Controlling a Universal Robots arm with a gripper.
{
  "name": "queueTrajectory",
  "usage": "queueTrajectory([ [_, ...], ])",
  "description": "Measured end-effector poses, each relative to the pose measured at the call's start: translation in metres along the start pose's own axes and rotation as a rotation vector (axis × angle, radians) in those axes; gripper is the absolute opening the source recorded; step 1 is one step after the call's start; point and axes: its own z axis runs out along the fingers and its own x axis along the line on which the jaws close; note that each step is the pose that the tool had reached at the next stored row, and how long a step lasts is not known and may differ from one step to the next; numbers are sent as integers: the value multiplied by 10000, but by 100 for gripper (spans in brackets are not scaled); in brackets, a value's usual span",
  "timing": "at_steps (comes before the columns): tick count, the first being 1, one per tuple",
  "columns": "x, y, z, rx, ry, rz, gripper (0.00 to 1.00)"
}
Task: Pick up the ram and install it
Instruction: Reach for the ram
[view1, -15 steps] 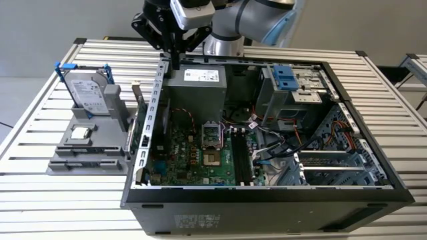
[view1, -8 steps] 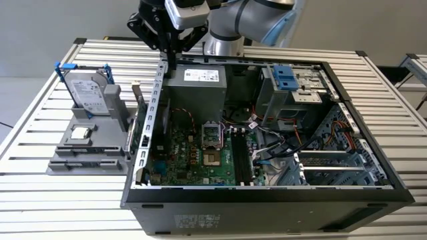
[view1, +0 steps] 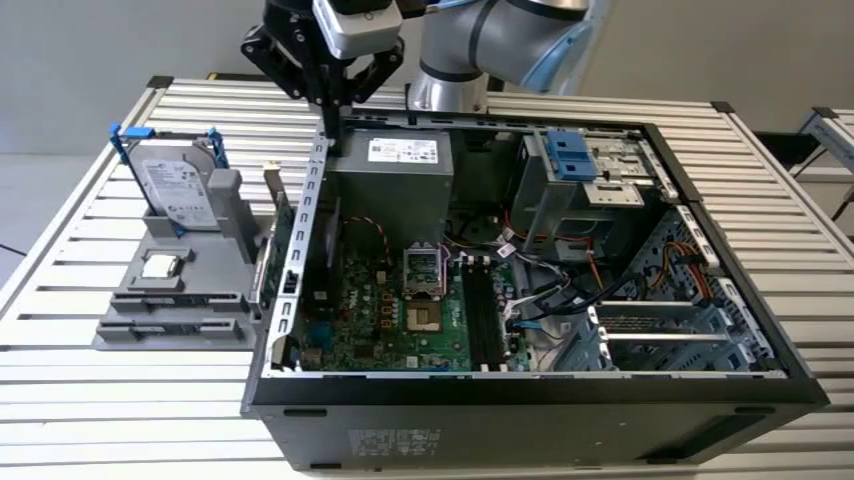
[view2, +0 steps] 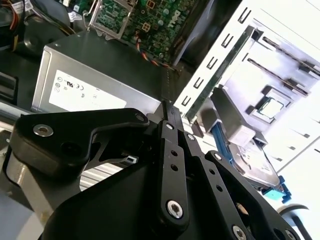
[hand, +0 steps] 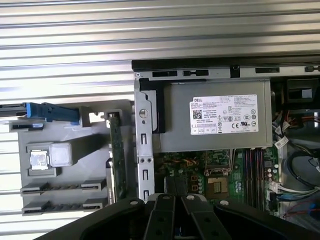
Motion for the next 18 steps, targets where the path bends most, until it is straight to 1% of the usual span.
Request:
queueTrajectory([
  [18,174,-12,-4,-1,0,-10,0],
])
